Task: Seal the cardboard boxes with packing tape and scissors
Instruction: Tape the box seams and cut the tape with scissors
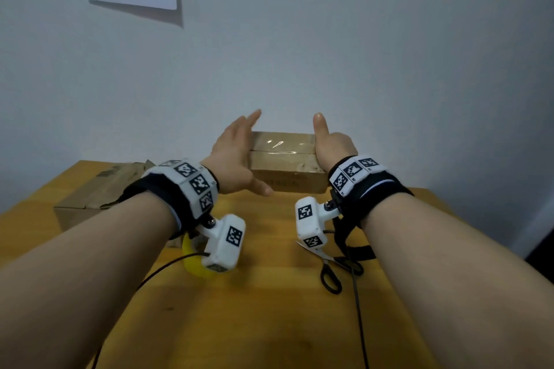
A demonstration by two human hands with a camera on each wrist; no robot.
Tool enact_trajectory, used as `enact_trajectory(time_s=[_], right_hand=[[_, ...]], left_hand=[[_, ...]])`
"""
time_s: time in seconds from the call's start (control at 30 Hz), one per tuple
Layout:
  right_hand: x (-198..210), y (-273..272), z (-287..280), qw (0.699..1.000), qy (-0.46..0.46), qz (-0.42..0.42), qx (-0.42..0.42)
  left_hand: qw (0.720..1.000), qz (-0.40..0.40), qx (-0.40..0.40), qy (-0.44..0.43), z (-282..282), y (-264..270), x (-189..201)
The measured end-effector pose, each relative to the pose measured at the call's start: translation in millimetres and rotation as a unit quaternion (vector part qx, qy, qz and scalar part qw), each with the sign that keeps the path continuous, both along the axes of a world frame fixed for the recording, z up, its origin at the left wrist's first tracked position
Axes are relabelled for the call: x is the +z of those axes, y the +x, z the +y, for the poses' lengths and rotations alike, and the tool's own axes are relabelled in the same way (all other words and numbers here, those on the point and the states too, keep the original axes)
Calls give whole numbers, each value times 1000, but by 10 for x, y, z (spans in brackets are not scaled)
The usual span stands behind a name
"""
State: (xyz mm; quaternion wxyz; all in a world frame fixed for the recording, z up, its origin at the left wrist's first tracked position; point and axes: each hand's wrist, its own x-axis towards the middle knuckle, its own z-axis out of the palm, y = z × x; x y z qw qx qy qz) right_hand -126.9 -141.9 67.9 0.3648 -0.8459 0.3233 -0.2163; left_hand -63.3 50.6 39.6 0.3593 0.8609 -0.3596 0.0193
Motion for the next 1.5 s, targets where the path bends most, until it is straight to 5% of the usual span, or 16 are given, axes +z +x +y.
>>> enact_trajectory(time_s=[0.1, 0.37, 0.6, 0.87, 1.03, 1.1, 1.2, 1.27, 1.4, 1.5], right_hand=[[7, 124, 111, 999, -19, -26, -4], [-128, 295, 120, 967, 203, -106, 110], [111, 8, 244, 993, 23, -111, 7], [-53, -84, -83, 987, 114, -110, -37], [-144, -62, -189, 992, 95, -67, -48], [-171, -28, -229, 981, 190, -37, -4], [-155, -79, -173, 917, 388, 13, 89], [-134, -111, -107, 912, 390, 7, 130], [-240, -45, -120, 945, 290, -85, 127], [-311, -8, -178, 944, 256, -154, 139]], left_hand=[[989, -95, 39, 103, -160, -149, -21], [995, -50, 86, -17, -81, -52, -99], [996, 17, 46, -81, -74, -85, -125], [996, 15, 24, -86, -89, -96, -113], [997, -28, 23, -66, -165, -110, -139], [995, -73, 47, -41, -138, -60, -137], [985, -157, 73, -1, -88, 37, -171], [982, -178, 58, 16, -83, 76, -202], [995, 13, 49, -89, -57, 164, -245], [911, 291, 52, -287, -6, 243, -244]])
